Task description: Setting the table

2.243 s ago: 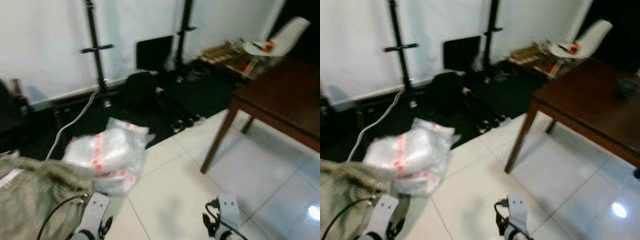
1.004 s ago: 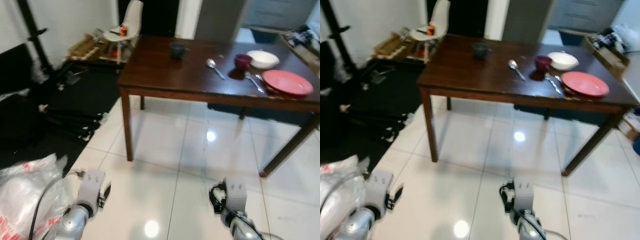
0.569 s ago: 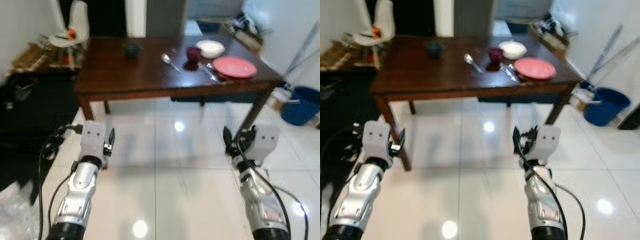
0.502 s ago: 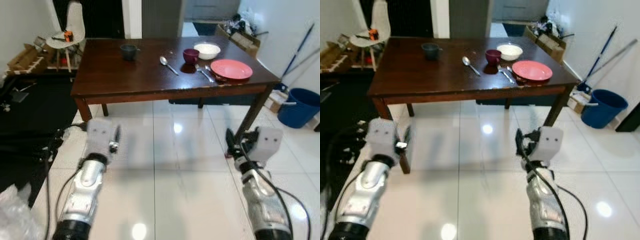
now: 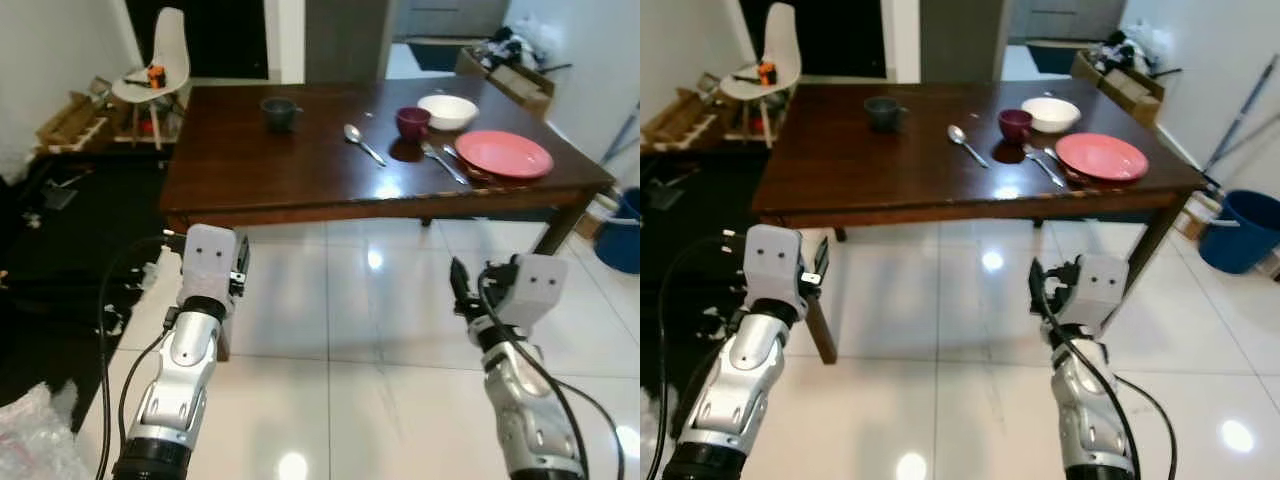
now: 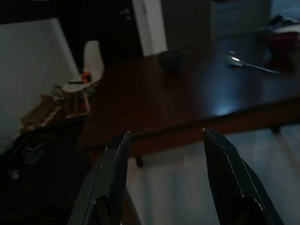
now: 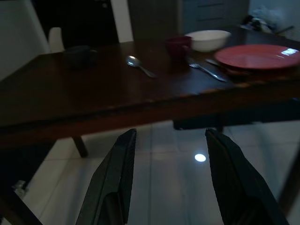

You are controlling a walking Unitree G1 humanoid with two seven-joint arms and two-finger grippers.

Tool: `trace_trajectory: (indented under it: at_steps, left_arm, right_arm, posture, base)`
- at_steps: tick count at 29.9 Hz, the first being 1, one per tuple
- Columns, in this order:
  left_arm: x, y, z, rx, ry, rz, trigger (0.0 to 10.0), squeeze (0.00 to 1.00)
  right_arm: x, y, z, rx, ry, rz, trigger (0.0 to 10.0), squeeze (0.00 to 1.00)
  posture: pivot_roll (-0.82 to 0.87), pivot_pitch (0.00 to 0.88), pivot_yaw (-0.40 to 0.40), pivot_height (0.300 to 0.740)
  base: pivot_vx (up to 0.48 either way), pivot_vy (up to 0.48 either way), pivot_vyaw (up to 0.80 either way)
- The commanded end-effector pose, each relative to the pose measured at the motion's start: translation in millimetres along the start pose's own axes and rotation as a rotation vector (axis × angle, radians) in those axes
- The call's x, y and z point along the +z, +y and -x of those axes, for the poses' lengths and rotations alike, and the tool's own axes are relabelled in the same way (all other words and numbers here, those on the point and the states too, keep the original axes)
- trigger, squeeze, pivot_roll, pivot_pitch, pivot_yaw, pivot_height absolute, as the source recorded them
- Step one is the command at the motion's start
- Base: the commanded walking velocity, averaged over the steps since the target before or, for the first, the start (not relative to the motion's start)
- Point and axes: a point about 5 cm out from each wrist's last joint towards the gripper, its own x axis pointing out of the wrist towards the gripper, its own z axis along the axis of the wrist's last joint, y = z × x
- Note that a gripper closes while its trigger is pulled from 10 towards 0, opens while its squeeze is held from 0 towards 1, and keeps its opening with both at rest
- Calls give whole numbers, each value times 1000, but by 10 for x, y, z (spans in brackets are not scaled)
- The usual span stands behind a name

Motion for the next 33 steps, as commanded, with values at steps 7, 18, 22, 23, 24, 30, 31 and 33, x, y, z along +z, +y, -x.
trace_trajectory:
  at_steps: [7,18,22,23,24,30,31,33]
  left_arm:
    - [-33,7,29,7,29,-13,10000,208]
    - [0,-40,40,-13,18,-20,10000,220]
    - [3,-47,39,-16,19,-17,10000,212]
    - [3,-50,39,-16,21,-13,10000,212]
    - [2,-50,39,-16,22,-12,10000,212]
    - [-1,-41,35,-10,31,-4,10000,204]
    - [-1,-38,34,-9,32,-3,10000,208]
    - [-3,-31,34,-7,35,-2,10000,204]
  right_arm:
    - [-82,9,35,-11,48,-9,10000,0]
    - [-113,14,45,-15,63,-12,10000,0]
    - [-113,16,46,-15,65,-13,10000,0]
    - [-114,16,47,-15,66,-13,10000,0]
    - [-114,16,47,-15,66,-12,10000,0]
    - [-125,22,56,-14,70,-11,10000,0]
    - [-127,23,57,-13,71,-11,10000,0]
    - [-130,26,59,-12,72,-11,10000,0]
  posture:
    - [-36,0,70,740]
    - [-35,0,71,740]
    - [-35,0,71,740]
    - [-35,0,71,740]
    - [-35,0,71,740]
    - [-34,0,70,740]
    - [-34,0,70,740]
    - [-34,0,70,740]
  base:
    - [464,0,0]
    - [416,-172,0]
    - [377,-294,0]
    - [379,-292,0]
    - [379,-292,0]
    - [426,-133,0]
    - [472,0,0]
    - [476,0,0]
